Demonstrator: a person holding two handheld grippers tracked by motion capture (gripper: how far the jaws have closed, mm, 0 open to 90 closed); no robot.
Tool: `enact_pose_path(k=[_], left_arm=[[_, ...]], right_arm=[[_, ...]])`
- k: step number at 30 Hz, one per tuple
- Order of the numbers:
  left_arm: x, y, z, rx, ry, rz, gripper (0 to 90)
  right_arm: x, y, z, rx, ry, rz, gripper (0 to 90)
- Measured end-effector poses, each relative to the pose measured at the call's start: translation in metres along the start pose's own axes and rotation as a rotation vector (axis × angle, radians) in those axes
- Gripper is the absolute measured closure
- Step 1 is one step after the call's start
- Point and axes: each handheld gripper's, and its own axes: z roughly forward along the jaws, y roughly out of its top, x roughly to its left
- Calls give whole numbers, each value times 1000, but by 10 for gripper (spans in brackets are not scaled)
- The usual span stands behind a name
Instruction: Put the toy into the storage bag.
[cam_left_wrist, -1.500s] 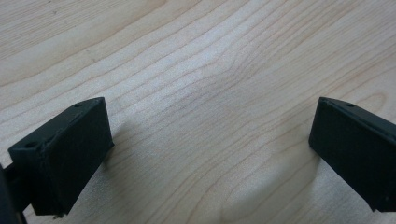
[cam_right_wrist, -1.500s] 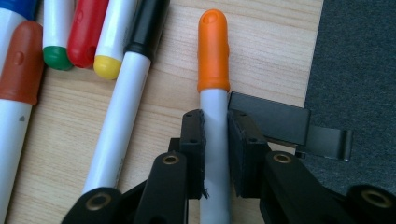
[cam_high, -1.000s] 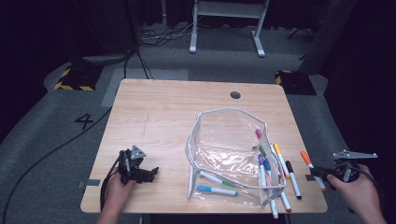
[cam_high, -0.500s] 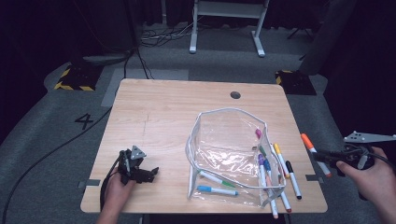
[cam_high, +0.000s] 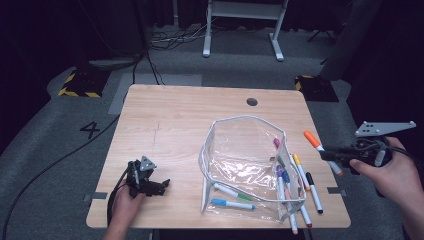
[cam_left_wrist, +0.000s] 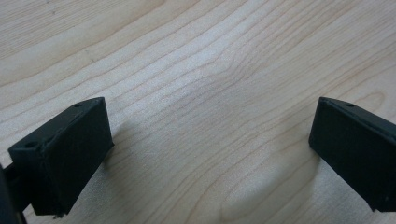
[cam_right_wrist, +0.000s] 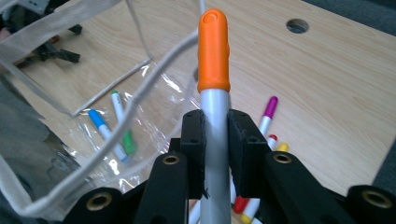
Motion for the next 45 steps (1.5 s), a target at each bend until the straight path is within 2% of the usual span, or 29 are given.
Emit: enact_pose_path(k=[10, 20, 23, 31, 39, 45], left_arm=[[1, 0, 0, 2, -3, 5, 0], [1, 1, 0, 5, -6, 8, 0], [1, 1, 0, 4, -6, 9, 0], [1, 1, 1, 1, -3, 8, 0], [1, 1, 1, -2, -3, 7, 0], [1, 2, 2, 1, -3, 7, 0]], right_arm=[[31, 46, 24, 32, 87, -121, 775], [56, 75, 57, 80, 155, -205, 775], [62, 81, 67, 86, 188, -227, 775], [76, 92, 98, 115, 242, -282, 775], [86, 99, 128, 152, 278, -328, 774], [100, 102, 151, 193, 308, -364, 774]])
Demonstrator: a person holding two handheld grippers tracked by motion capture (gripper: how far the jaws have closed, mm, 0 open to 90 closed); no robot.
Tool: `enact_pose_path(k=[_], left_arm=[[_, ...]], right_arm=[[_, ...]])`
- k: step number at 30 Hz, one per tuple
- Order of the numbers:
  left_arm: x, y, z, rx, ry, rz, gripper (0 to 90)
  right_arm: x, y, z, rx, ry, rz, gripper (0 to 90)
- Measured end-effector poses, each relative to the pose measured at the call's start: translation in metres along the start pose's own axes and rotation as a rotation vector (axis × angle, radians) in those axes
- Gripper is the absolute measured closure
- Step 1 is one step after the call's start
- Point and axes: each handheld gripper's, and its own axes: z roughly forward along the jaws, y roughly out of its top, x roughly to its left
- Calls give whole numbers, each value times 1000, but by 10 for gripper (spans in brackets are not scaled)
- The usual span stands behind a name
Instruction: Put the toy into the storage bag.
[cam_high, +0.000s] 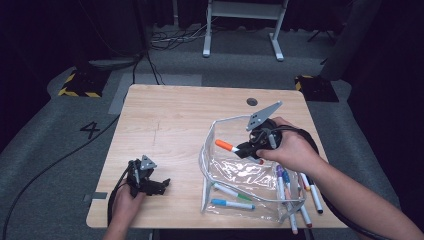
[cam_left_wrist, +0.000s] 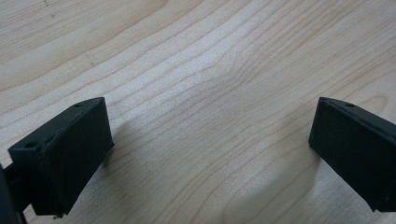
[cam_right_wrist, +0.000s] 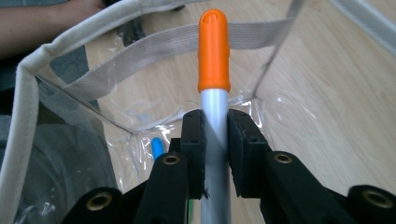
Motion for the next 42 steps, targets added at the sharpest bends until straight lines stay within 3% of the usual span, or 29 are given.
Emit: enact_pose_path(k=[9, 24, 36, 42], left_arm=[[0, 0, 0, 0, 0, 0, 0], [0, 0, 0, 1, 0, 0, 0], [0, 0, 0, 0, 0, 0, 0], [0, 0, 0, 0, 0, 0, 0]], right_arm=[[5, 10, 33, 80, 27, -37, 774], [-3, -4, 82, 281, 42, -31, 774], [-5, -8, 107, 403, 58, -42, 774], [-5, -8, 116, 428, 66, -56, 775]])
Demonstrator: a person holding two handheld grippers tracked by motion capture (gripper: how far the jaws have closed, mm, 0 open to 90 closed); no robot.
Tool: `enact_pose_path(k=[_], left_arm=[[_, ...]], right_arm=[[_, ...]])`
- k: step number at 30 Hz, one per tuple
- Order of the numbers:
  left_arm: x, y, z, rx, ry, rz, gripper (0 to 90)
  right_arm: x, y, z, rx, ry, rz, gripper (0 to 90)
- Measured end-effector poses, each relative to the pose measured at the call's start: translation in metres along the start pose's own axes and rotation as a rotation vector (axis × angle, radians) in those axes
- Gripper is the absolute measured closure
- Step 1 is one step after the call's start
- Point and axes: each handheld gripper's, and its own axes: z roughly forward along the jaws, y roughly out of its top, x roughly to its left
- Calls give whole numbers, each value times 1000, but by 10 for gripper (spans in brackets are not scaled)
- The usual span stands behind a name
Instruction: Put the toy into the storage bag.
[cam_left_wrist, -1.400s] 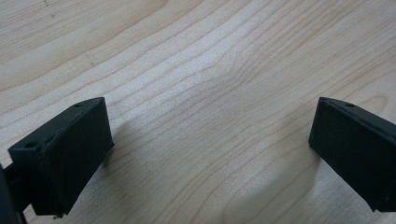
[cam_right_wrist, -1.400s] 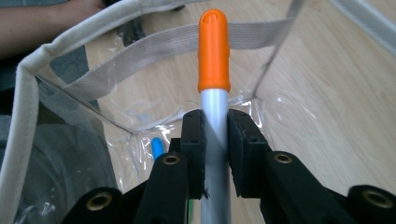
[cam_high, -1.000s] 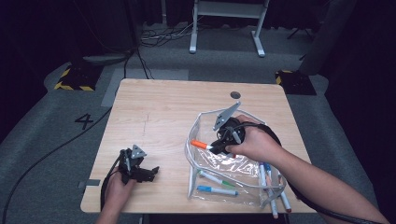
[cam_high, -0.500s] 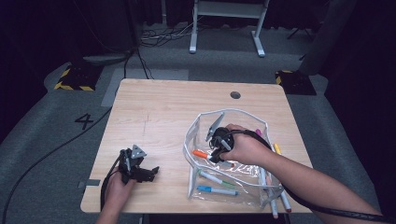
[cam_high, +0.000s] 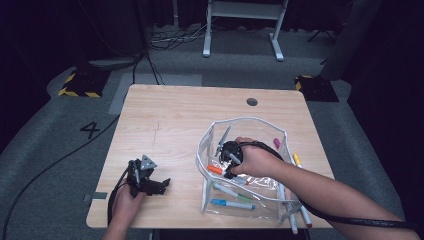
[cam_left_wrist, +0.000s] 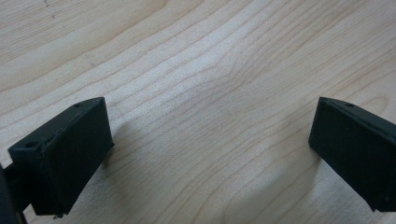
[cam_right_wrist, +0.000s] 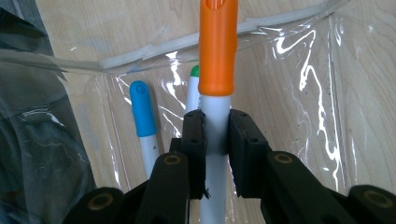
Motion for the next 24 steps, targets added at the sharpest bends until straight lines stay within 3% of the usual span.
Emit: enact_pose_path(k=[10, 17, 20, 21, 22, 24], left_arm=[[0, 0, 0, 0, -1, 0, 0], [0, 0, 0, 0, -1, 0, 0], [0, 0, 0, 0, 0, 0, 0], [0, 0, 0, 0, -1, 0, 0], [0, 0, 0, 0, 0, 0, 0], [0, 0, 0, 0, 0, 0, 0]], right_arm=[[-1, 1, 18, 89, 5, -16, 776], [-1, 0, 23, 114, 12, -11, 775], [-2, -1, 25, 99, 20, -11, 771], [-2, -2, 25, 97, 17, -18, 761], [-1, -3, 25, 98, 26, 0, 680], [0, -3, 26, 44, 12, -16, 573]])
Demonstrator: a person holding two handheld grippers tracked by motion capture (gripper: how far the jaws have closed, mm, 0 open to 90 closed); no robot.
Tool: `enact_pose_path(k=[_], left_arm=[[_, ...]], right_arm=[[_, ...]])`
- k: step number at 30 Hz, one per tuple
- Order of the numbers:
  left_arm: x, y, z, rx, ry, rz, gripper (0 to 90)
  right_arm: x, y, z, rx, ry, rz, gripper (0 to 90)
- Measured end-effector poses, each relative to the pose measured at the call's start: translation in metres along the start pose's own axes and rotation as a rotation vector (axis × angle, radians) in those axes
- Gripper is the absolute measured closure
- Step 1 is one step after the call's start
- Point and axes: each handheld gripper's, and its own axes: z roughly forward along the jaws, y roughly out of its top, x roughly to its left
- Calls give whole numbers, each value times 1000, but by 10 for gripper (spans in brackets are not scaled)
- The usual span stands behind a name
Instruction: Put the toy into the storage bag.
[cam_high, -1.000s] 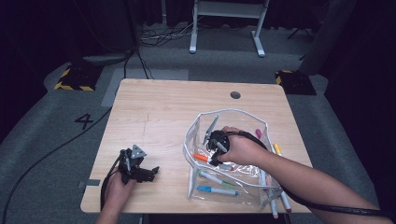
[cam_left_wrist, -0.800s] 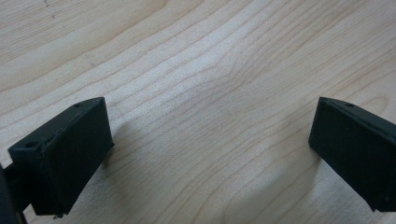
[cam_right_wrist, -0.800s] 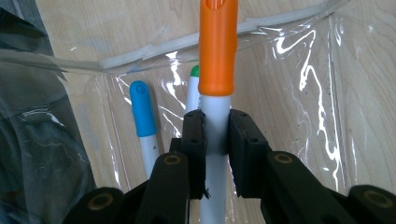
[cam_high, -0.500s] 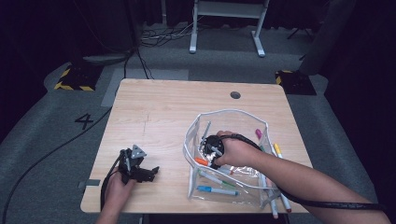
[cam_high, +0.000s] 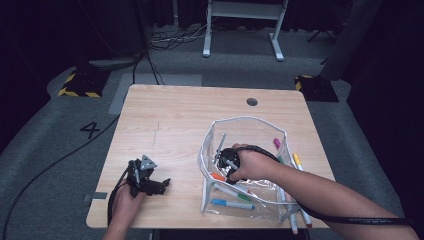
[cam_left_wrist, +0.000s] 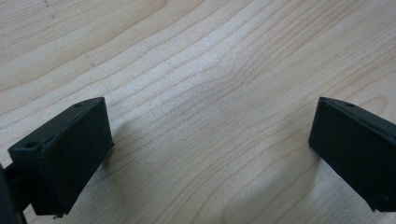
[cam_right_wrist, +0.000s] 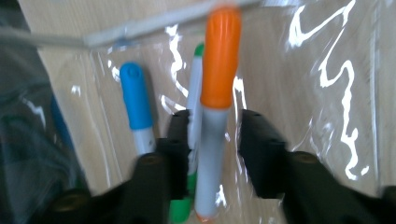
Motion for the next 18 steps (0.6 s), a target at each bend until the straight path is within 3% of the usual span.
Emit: enact_pose_path(k=[3, 8, 18], left_arm=[[0, 0, 0, -1, -1, 0, 0], [0, 0, 0, 0, 0, 0, 0], [0, 0, 0, 0, 0, 0, 0]], right_arm=[[3, 1, -9, -28, -21, -13, 554], [8, -3, -37, -108, -53, 15, 524], [21, -25, -100, -316, -107, 41, 497]])
